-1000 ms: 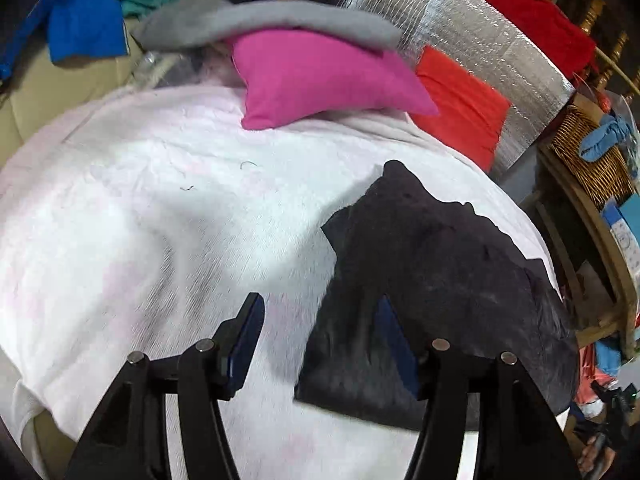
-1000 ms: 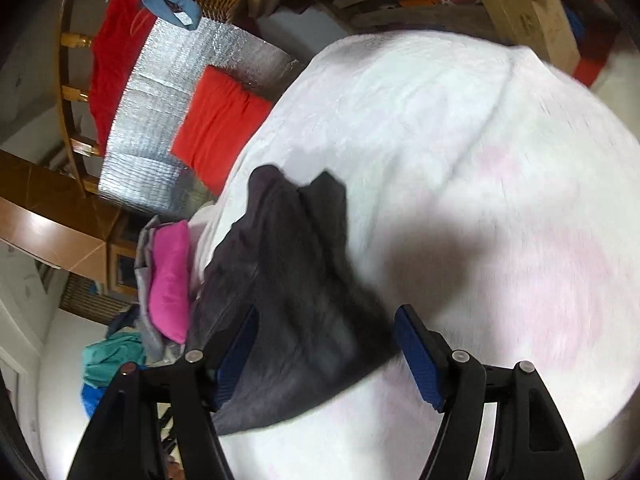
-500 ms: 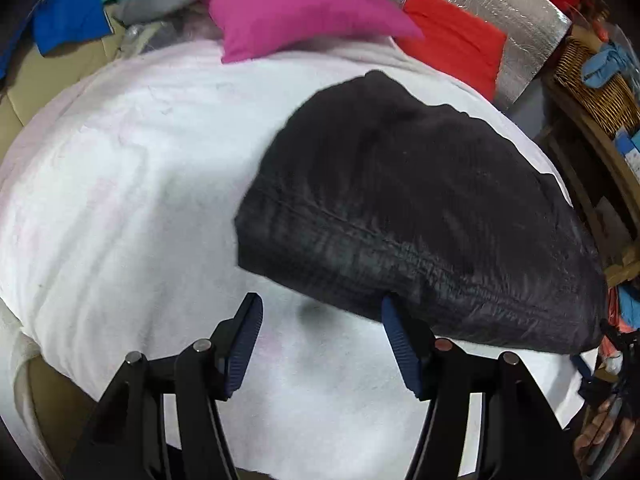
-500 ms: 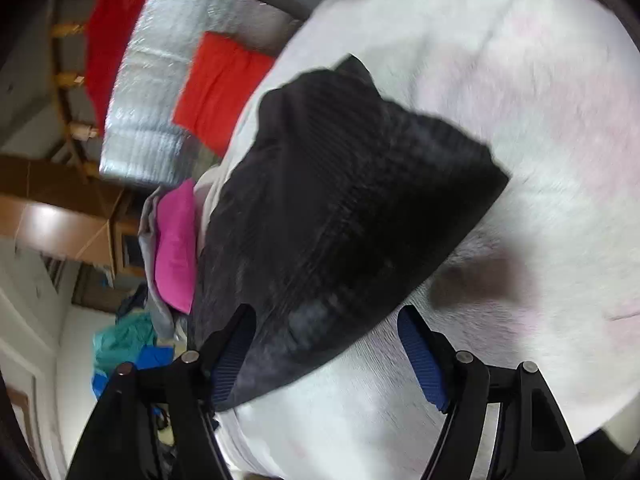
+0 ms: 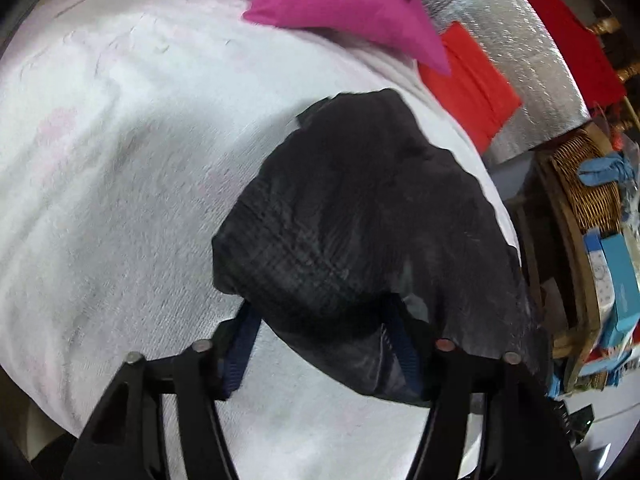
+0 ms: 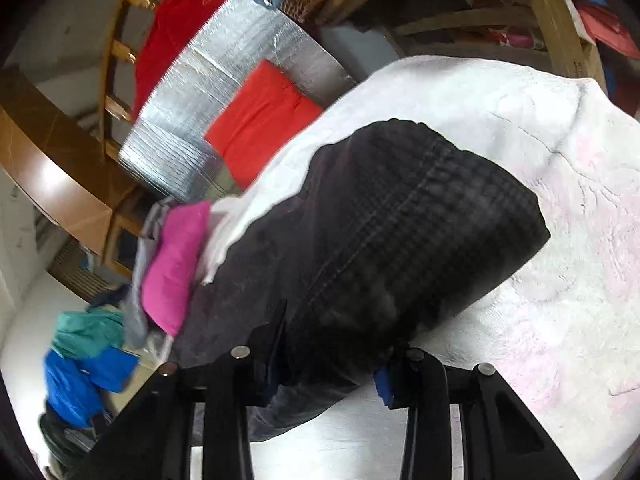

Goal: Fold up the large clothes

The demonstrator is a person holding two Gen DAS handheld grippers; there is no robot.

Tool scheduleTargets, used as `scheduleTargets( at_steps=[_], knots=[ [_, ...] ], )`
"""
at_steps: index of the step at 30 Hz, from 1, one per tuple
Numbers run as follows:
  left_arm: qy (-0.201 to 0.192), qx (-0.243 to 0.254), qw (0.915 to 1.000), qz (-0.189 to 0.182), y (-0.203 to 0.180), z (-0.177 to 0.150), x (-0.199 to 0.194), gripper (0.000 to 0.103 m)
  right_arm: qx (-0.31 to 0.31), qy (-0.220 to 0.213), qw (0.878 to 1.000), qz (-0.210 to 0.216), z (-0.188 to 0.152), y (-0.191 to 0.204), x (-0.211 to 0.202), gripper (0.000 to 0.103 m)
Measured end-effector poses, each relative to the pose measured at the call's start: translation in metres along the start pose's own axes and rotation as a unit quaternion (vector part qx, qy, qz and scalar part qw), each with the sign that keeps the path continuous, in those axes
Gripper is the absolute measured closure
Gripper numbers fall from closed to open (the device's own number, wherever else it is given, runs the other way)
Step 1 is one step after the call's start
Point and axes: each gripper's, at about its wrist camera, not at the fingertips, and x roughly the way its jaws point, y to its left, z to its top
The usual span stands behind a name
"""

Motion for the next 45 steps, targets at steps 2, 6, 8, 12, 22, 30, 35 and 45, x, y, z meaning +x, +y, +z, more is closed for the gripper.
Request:
scheduleTargets(
  at_steps=[2,6,8,12,22,30,35,45],
  knots=[
    [-0.006,0.005,1.0000,0.004,-0.002,-0.003,0.000,0.051,0.025,0.022,0.999,-0.010,-0.001,-0.011,0.010,0.064],
    [-0.017,0.021,0.9995,0.016,-0.008,-0.008,-0.004,0.053,0.060,0.052,0.997,-0.006,-0.001,-0.029,0.018,0.064],
    [-0.017,0.026,0.9994,0.017,-0.009,-0.011,-0.007,0.052,0.063,0.057,0.996,0.000,-0.002,-0.028,0.016,0.062],
    [-0.008,0.014,0.9998,0.010,-0.003,-0.018,-0.017,0.045,0.087,0.081,0.993,0.019,-0.009,-0.031,0.011,0.029],
    [0.026,0.081,0.9961,-0.021,-0.041,-0.054,-0.018,0.041,0.097,0.146,0.981,0.085,-0.035,-0.003,0.034,0.021],
    [0.026,0.047,0.9981,-0.029,-0.054,-0.055,0.002,0.039,0.039,0.150,0.985,0.076,-0.056,0.032,0.062,0.034],
    [-0.013,0.118,0.9927,0.020,-0.082,-0.063,0.001,0.045,-0.021,0.101,0.993,0.063,-0.053,0.055,0.051,0.061],
    [-0.031,0.224,0.9677,0.110,-0.107,-0.082,0.007,0.046,-0.044,0.120,0.991,0.041,-0.053,0.058,0.061,0.061]
  ],
)
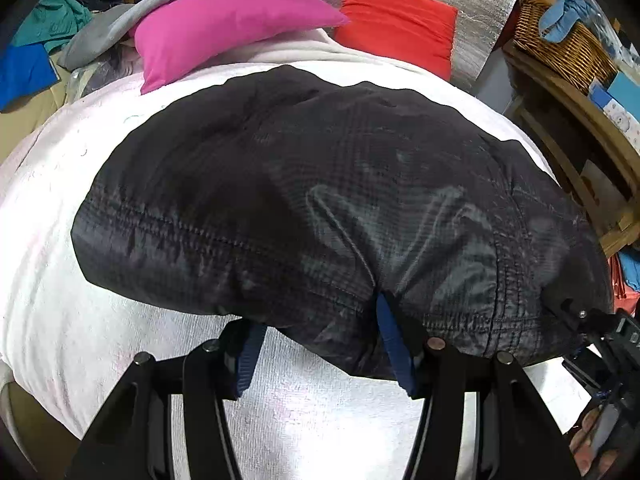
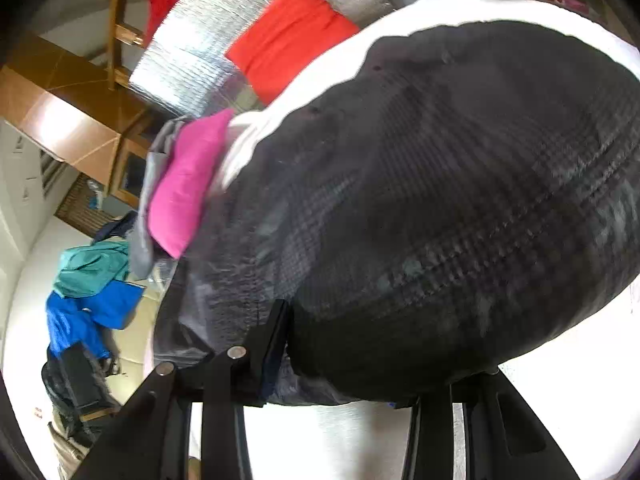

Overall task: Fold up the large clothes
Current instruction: 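Press and smooth the folded jacket flat with both tools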

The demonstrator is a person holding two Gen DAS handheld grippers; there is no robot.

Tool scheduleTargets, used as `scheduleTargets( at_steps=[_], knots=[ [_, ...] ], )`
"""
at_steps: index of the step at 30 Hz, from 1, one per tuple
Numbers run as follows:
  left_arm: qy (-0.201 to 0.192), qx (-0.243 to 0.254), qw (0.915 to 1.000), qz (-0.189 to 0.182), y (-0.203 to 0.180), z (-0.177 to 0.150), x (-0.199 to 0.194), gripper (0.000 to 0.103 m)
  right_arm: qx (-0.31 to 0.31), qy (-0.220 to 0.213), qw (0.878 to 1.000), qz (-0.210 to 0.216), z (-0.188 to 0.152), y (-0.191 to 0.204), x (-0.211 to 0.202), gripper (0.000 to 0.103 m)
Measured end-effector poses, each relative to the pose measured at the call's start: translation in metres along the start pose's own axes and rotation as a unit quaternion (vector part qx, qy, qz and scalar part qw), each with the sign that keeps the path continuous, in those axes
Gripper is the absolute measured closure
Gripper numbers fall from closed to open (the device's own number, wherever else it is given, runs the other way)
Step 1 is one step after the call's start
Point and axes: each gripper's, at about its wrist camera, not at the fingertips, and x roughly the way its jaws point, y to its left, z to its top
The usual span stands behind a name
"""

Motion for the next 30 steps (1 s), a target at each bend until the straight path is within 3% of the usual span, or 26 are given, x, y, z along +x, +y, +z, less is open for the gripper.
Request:
scheduleTargets(
  at_steps=[3,6,7,11,14,17,19,22,25,27,30],
  knots=[
    [0.002,0.006,1.0000,-0.001,0.001,-0.002,-0.003,0.045,0.019,0.016,1.000,0.013,-0.001,-0.007,-0.005,0.057],
    [0.003,0.011,0.9999,-0.002,-0.001,0.001,0.001,0.045,0.064,0.027,0.997,0.037,0.000,-0.026,-0.017,0.038],
    [0.003,0.013,0.9999,-0.002,-0.002,0.000,-0.001,0.045,0.077,0.021,0.996,0.037,0.000,-0.033,-0.024,0.036],
    [0.005,0.022,0.9997,-0.004,-0.001,-0.002,-0.005,0.045,0.142,-0.010,0.989,0.033,0.005,-0.069,-0.050,0.035],
    [0.007,0.027,0.9996,-0.003,-0.001,-0.003,-0.006,0.045,0.208,-0.048,0.977,0.008,0.011,-0.108,-0.072,0.033],
    [0.007,0.028,0.9996,0.000,-0.001,-0.003,-0.005,0.045,0.238,-0.064,0.969,0.017,0.017,-0.130,-0.081,0.033],
    [0.007,0.028,0.9996,0.002,-0.001,-0.002,-0.004,0.045,0.221,-0.069,0.973,0.013,0.022,-0.129,-0.082,0.037],
    [0.006,0.029,0.9995,0.005,-0.003,-0.003,-0.005,0.045,0.140,-0.098,0.984,-0.042,0.027,-0.103,-0.091,0.052],
    [0.006,0.030,0.9995,0.006,-0.004,-0.003,-0.005,0.045,0.069,-0.114,0.987,-0.094,0.027,-0.078,-0.090,0.052],
    [0.007,0.031,0.9995,0.004,-0.004,-0.004,-0.004,0.045,0.087,-0.084,0.985,-0.121,0.027,-0.090,-0.078,0.052],
    [0.008,0.035,0.9994,0.004,-0.003,-0.003,-0.003,0.045,0.115,-0.061,0.985,-0.115,0.023,-0.103,-0.076,0.051]
  ],
)
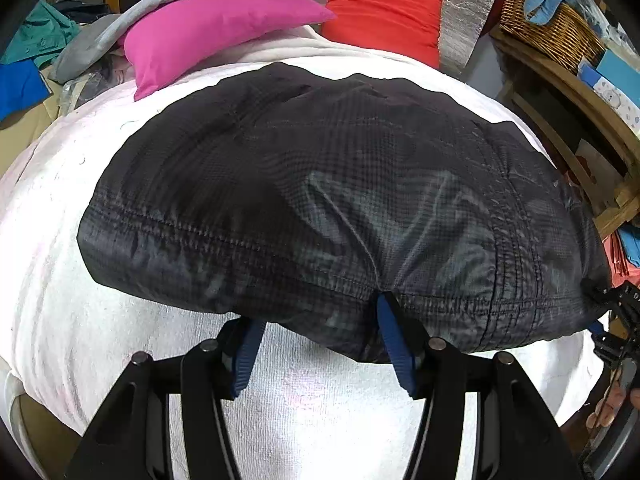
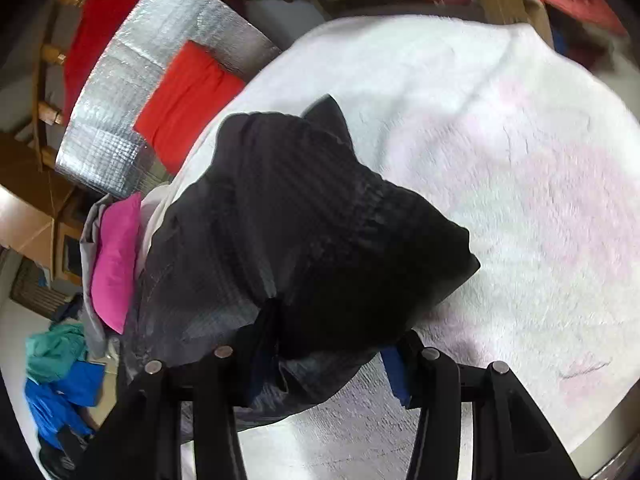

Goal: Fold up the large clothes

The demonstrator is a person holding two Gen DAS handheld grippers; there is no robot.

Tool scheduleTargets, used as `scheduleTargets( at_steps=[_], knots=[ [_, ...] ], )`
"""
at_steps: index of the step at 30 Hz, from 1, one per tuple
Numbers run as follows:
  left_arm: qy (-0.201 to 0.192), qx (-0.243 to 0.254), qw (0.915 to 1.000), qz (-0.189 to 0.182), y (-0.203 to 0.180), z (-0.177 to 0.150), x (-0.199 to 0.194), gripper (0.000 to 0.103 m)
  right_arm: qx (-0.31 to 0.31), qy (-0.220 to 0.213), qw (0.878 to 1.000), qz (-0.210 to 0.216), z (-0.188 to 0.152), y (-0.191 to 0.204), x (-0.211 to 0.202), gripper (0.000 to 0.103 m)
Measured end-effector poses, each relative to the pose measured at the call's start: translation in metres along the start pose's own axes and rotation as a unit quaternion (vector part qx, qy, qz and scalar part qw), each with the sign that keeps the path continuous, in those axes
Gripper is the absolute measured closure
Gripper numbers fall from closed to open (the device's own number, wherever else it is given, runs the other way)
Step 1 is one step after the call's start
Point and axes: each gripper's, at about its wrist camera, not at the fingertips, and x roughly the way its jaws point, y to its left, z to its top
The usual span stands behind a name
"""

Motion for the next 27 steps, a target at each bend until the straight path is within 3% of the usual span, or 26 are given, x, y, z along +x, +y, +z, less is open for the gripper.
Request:
scheduleTargets(
  at_steps=[2,4,7,11,17,21,27],
  knots=[
    [0.001,0.001,1.0000,-0.002,0.001,0.000,0.000,0.045,-0.018,-0.006,1.000,-0.005,-0.002,0.004,-0.011,0.047],
    [0.004,0.004,1.0000,-0.002,0.003,0.000,-0.002,0.044,-0.043,-0.011,0.999,-0.031,-0.009,0.009,-0.024,0.032],
    [0.003,0.027,0.9995,0.015,0.001,-0.005,-0.011,0.044,-0.079,-0.030,0.995,-0.058,-0.025,0.022,-0.046,0.029],
    [-0.023,0.061,0.9969,0.045,-0.003,-0.016,-0.040,0.044,-0.147,-0.043,0.986,-0.062,-0.056,0.041,-0.078,0.027],
    [-0.115,0.080,0.9866,0.084,-0.004,-0.022,-0.122,0.039,-0.257,-0.108,0.960,-0.025,-0.101,0.099,-0.132,0.027],
    [-0.192,0.086,0.9709,0.114,-0.004,-0.024,-0.188,0.035,-0.292,-0.159,0.943,0.010,-0.121,0.139,-0.183,0.026],
    [-0.266,0.059,0.9546,0.119,0.006,-0.027,-0.267,0.023,-0.341,-0.217,0.915,0.015,-0.149,0.179,-0.247,0.024]
  ],
)
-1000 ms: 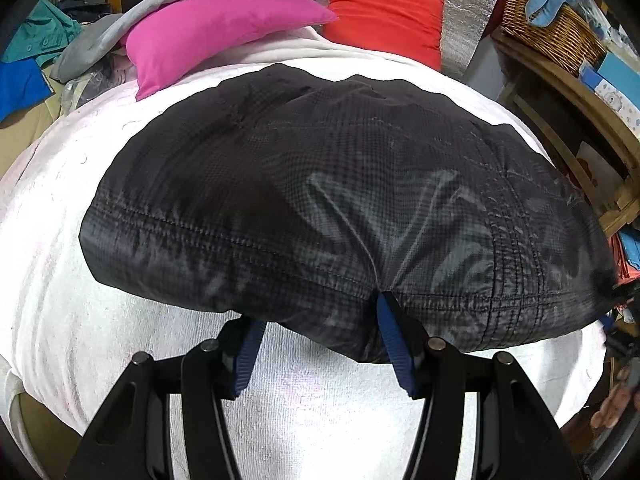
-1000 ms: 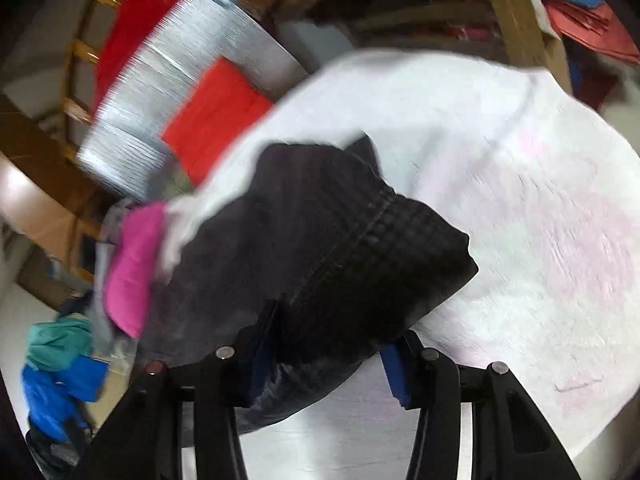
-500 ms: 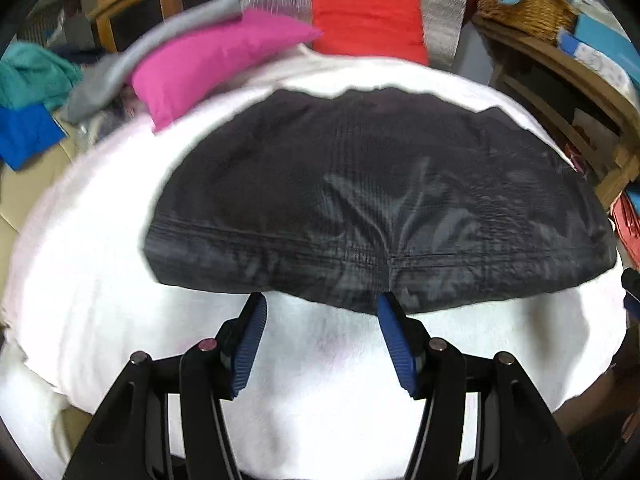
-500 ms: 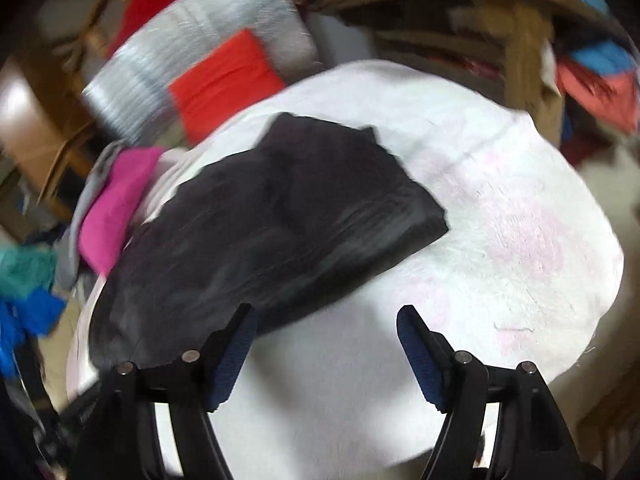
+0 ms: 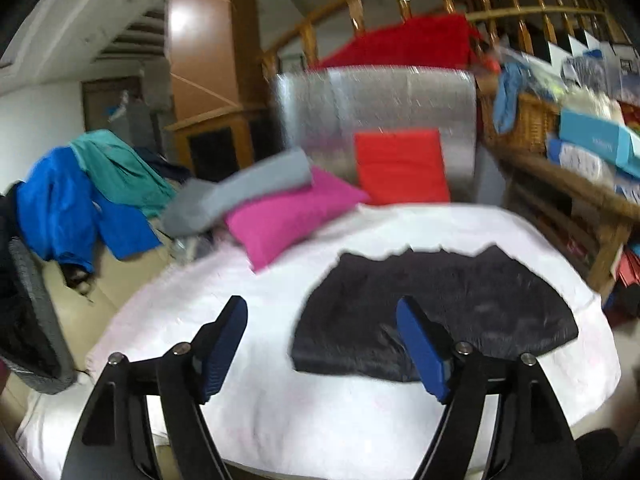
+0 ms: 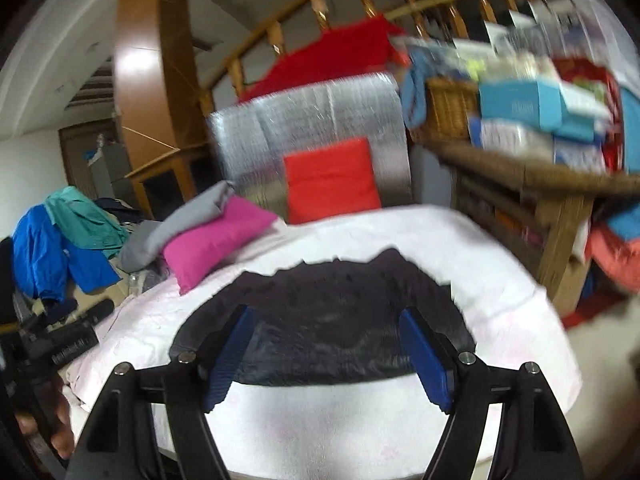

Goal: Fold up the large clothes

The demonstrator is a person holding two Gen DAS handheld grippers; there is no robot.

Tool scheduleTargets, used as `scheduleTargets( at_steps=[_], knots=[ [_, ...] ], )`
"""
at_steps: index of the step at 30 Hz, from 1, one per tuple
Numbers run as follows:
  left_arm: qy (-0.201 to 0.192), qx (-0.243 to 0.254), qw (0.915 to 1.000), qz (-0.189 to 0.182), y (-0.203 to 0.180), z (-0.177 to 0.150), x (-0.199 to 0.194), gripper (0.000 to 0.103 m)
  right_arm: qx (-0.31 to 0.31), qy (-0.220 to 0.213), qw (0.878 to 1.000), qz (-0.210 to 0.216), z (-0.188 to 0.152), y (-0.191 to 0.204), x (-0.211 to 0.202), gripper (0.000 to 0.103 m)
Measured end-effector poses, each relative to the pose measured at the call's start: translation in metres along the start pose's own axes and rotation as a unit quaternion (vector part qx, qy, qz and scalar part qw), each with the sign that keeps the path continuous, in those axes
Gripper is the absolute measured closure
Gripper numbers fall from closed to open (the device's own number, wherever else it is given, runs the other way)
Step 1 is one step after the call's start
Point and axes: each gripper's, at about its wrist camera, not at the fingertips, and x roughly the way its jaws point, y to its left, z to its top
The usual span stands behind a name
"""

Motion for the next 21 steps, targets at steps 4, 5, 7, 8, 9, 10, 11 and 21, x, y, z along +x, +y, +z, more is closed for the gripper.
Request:
scheduleTargets(
  at_steps=[4,5,7,8,9,10,11,21],
  knots=[
    [-0.041,0.006,0.9989,0.022,0.009,0.012,-0.045,0.020,-0.026,-0.021,0.999,-0.002,0.012,0.022,-0.031,0.024],
    [-0.046,0.004,0.9988,0.019,0.010,0.014,-0.055,0.019,-0.032,-0.024,0.999,-0.004,0.013,0.028,-0.041,0.024],
    [-0.055,-0.001,0.9984,0.013,0.013,0.017,-0.076,0.018,-0.037,-0.026,0.999,-0.003,0.016,0.036,-0.054,0.024],
    [-0.060,-0.002,0.9981,0.013,0.014,0.021,-0.084,0.018,-0.037,-0.027,0.999,-0.001,0.016,0.038,-0.064,0.024],
    [-0.065,-0.002,0.9978,0.015,0.014,0.023,-0.092,0.018,-0.038,-0.026,0.999,0.000,0.017,0.042,-0.073,0.023],
    [-0.070,-0.002,0.9973,0.019,0.015,0.024,-0.101,0.017,-0.040,-0.025,0.999,0.000,0.018,0.045,-0.078,0.023],
    [-0.075,-0.004,0.9969,0.021,0.015,0.025,-0.111,0.017,-0.040,-0.025,0.999,-0.001,0.017,0.046,-0.085,0.023],
    [-0.106,-0.032,0.9932,0.035,0.031,0.035,-0.157,0.015,-0.050,-0.036,0.998,0.001,0.020,0.061,-0.116,0.023]
  ],
)
